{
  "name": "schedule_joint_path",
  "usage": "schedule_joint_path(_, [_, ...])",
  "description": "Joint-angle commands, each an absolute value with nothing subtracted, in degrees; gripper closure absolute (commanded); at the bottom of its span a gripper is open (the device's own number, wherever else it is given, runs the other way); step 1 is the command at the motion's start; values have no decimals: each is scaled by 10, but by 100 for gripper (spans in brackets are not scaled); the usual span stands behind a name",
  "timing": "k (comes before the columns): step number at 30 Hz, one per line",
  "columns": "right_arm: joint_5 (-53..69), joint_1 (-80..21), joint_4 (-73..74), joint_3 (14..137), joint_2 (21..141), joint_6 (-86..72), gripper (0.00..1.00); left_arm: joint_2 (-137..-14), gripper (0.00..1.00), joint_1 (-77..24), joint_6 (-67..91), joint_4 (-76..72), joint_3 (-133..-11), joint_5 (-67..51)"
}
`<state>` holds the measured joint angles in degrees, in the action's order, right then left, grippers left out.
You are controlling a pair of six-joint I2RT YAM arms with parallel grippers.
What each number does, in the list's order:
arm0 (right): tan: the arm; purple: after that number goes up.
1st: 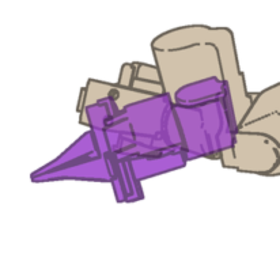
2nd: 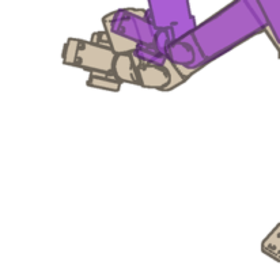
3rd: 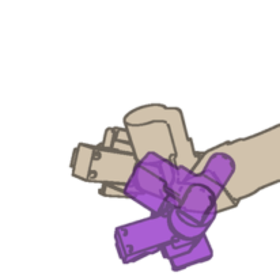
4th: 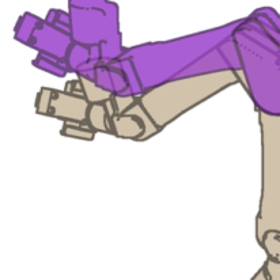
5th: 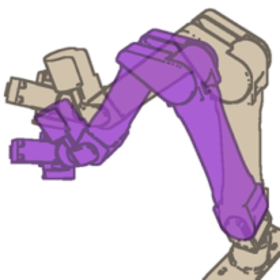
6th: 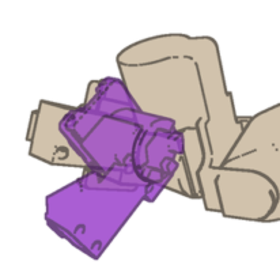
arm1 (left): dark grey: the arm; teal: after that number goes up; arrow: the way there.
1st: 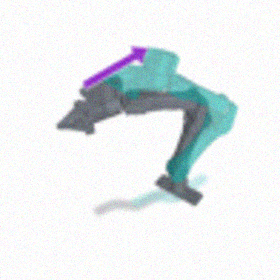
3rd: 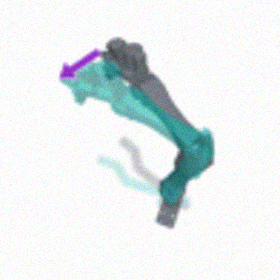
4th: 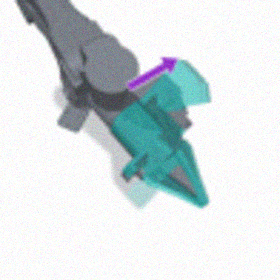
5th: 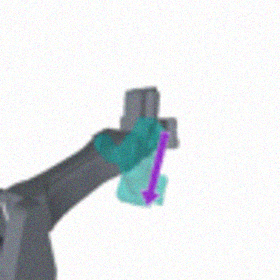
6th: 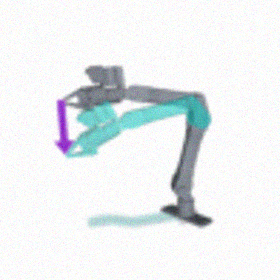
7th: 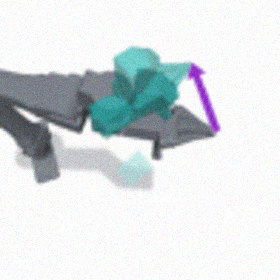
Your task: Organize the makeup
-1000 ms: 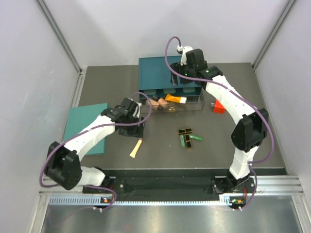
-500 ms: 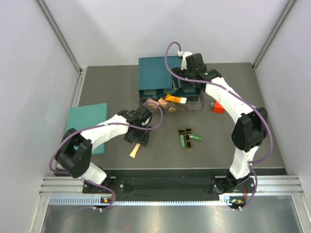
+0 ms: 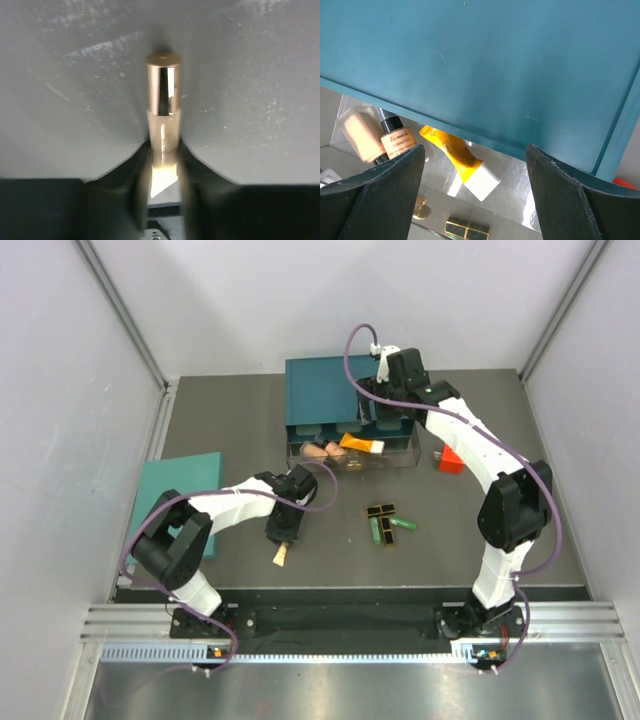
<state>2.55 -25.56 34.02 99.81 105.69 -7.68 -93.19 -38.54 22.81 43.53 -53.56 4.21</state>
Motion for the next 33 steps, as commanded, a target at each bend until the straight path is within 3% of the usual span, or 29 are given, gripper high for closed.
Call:
schedule_joint_path(1, [31,-246,330,1033,1043,-75,19,-942,81,-388,222,408,-534,47])
schedule_joint_path(4, [32,-246,330,1039,1046,-76,19,-933,100,-388,212,415,-535,34])
schedule_joint_path(15, [34,-244,324,1049,1056,-83,19,-830,100,-388,206,504,-594,-33])
schedule_joint_path(22, [33,-246,316,1053,1057,-88,18,-763,100,-388,175,561,-654,17])
schedule_joint_path(33, [37,-239,315,1055,1042,-81,18,-924,100,-388,49,520,-930,17])
